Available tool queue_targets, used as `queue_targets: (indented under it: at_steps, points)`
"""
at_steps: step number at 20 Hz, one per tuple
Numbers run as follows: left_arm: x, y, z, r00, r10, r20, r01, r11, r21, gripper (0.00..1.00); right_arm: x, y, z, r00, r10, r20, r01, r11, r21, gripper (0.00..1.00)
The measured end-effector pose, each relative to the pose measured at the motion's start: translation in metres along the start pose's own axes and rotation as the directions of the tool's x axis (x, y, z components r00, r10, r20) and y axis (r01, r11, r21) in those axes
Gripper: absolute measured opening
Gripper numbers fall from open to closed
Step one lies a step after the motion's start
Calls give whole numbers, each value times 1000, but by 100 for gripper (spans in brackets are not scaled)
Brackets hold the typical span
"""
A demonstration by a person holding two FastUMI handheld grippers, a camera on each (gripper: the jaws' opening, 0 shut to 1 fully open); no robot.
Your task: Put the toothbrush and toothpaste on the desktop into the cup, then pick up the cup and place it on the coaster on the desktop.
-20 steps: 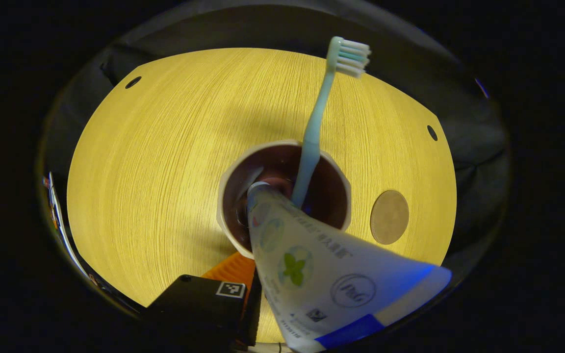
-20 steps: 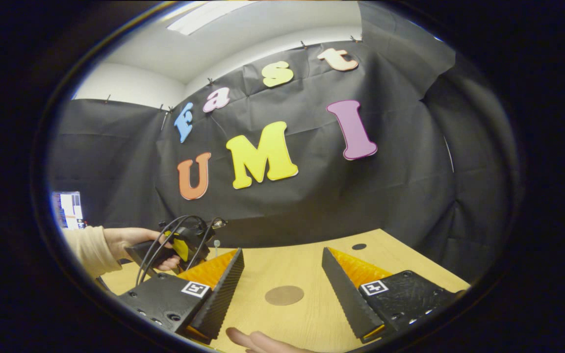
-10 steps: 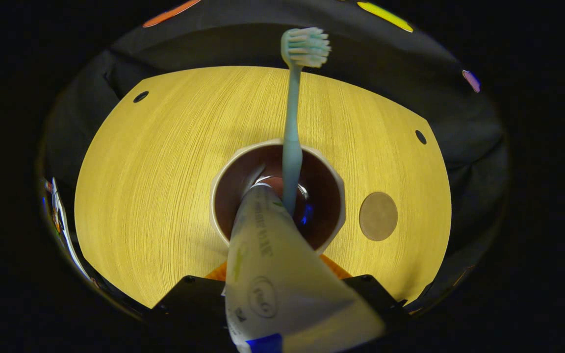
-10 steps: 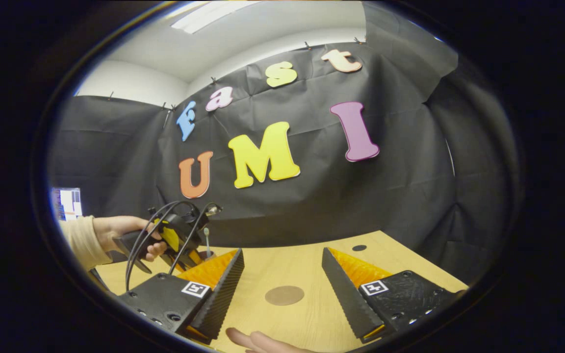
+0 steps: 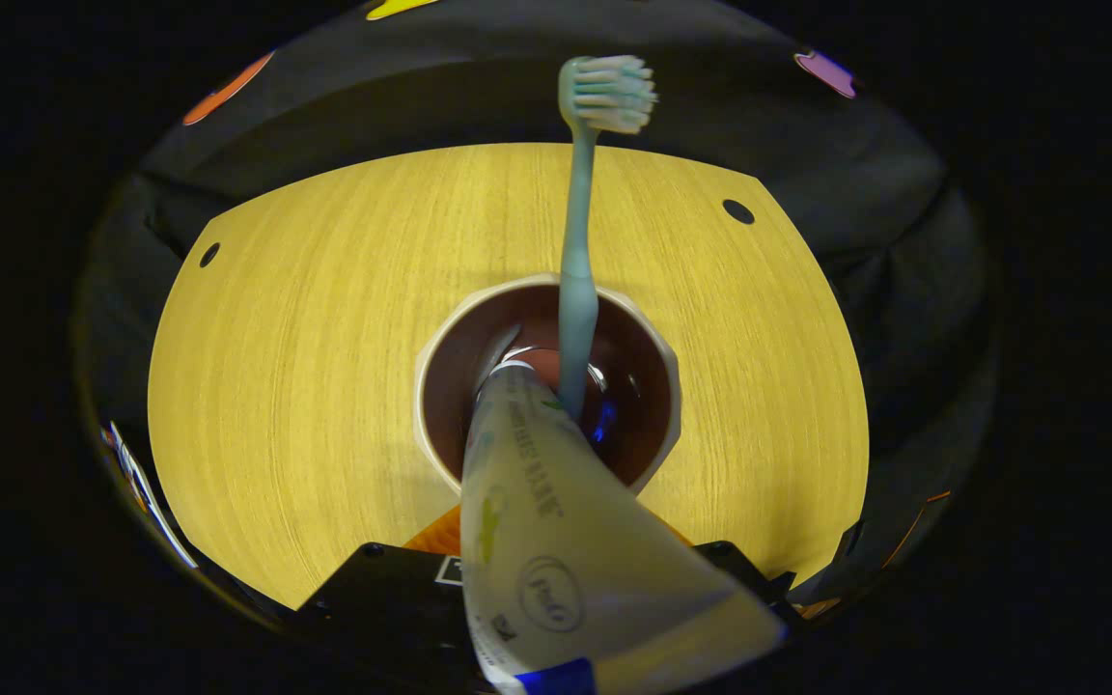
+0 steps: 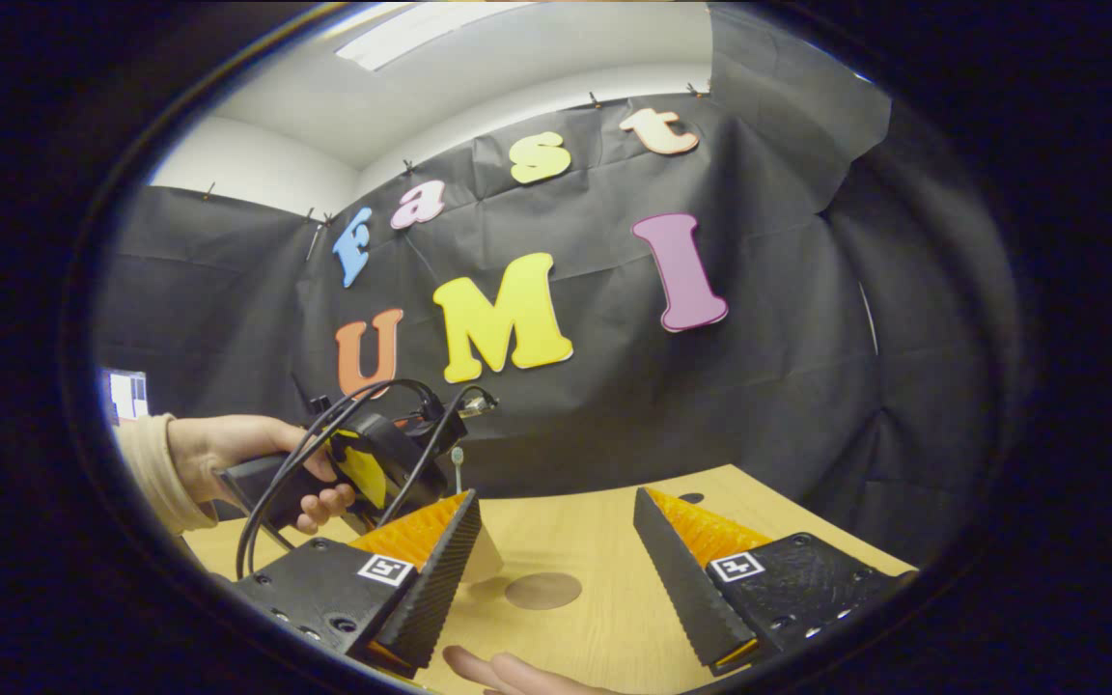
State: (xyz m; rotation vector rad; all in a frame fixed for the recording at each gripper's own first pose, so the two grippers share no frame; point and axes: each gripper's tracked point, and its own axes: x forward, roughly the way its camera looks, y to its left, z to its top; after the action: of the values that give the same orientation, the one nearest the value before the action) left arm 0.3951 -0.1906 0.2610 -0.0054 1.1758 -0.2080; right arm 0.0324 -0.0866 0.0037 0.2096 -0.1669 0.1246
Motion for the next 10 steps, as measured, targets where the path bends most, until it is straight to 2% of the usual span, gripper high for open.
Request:
queue_targets:
  at_steps: [3, 4, 5, 6, 7, 10]
  points:
    - [-20, -30, 61, 1000, 0, -18, 1, 998, 60, 34, -1, -12, 6, 1000, -22, 12, 22, 999, 31, 95]
    - [-29, -37, 82, 999, 7, -34, -4, 997, 82, 34, 0, -17, 7, 1000, -28, 12, 28, 999, 45, 92]
    - [-38, -42, 104, 999, 11, -40, -7, 995, 99, 34, 0, -20, 9, 999, -31, 11, 31, 998, 58, 95]
    - [-48, -45, 128, 999, 16, -41, -11, 994, 106, 34, 1, -23, 8, 999, -36, 8, 35, 997, 70, 92]
    - [-58, -45, 154, 999, 25, -35, -21, 993, 115, 36, 2, -25, 9, 999, -38, 5, 37, 996, 81, 95]
    - [-60, -45, 159, 999, 28, -34, -24, 993, 116, 37, 4, -26, 4, 999, -30, -16, 32, 994, 103, 95]
